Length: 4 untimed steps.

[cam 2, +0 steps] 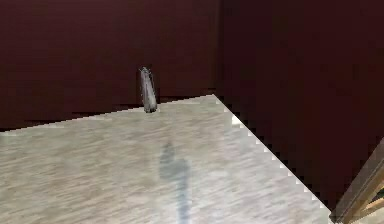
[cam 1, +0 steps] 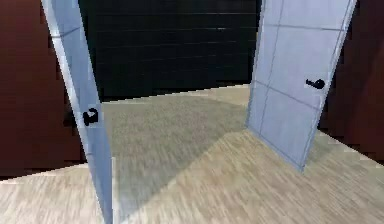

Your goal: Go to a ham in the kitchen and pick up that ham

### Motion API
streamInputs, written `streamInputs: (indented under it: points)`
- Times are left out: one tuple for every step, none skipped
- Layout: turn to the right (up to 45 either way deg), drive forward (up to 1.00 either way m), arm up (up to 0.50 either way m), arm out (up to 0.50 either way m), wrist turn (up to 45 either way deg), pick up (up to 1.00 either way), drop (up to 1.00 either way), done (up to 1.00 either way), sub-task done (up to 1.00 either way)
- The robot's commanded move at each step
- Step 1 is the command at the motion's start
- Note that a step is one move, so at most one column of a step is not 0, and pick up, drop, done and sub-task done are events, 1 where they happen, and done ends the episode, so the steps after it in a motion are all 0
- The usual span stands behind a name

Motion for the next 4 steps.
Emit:
streamInputs:
  points:
    - [0.0, 1.0, 0.0, 0.0, 0.0, 0.0, 0.0, 0.0, 0.0]
    - [3.0, 0.0, 0.0, 0.0, 0.0, 0.0, 0.0, 0.0, 0.0]
    - [0.0, 1.0, 0.0, 0.0, 0.0, 0.0, 0.0, 0.0, 0.0]
    - [3.0, 0.0, 0.0, 0.0, 0.0, 0.0, 0.0, 0.0, 0.0]
